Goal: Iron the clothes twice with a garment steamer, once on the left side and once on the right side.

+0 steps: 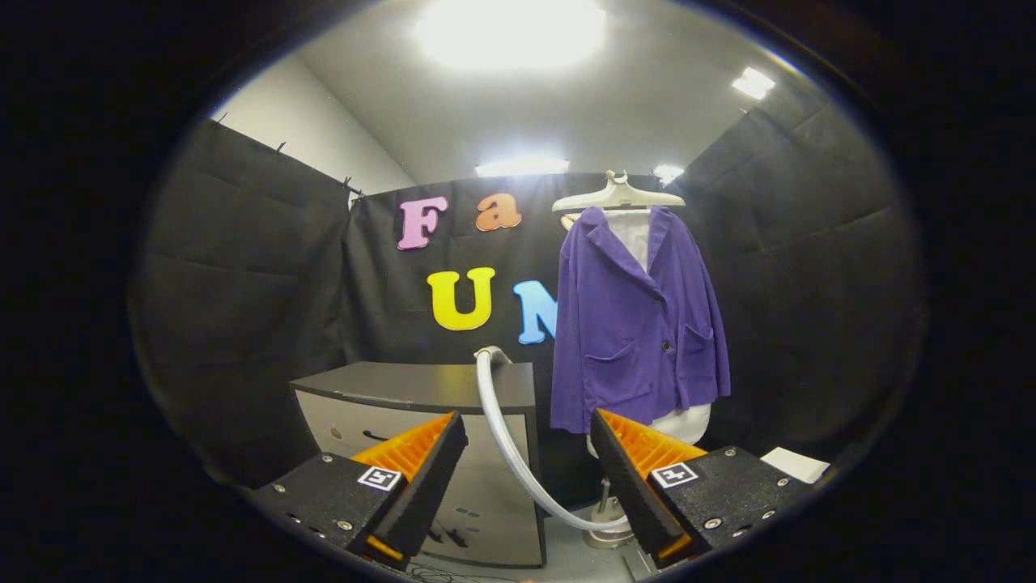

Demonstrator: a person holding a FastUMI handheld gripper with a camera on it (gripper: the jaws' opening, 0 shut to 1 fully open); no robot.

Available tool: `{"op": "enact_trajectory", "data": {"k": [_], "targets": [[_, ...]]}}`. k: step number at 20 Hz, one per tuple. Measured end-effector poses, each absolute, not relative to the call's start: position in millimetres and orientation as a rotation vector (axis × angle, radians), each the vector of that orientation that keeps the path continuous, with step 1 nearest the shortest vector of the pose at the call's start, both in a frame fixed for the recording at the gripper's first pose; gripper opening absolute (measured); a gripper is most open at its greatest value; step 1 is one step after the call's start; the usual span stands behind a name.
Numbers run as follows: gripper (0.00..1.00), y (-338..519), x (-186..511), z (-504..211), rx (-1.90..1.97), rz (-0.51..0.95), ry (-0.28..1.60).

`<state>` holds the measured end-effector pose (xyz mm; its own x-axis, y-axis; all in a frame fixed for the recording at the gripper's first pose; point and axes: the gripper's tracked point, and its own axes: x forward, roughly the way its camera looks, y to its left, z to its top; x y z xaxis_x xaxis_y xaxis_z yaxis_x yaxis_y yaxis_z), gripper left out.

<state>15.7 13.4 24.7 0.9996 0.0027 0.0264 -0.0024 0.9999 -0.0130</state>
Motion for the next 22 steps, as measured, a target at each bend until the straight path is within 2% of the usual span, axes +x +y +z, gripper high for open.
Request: {"op": "enact_trajectory", "data": {"k": [11, 22], "targets": [[0.95, 25, 101, 121, -0.001, 0.066, -0.109], [0.95, 46, 227, 148, 0.006, 0.200, 0.064]]}}
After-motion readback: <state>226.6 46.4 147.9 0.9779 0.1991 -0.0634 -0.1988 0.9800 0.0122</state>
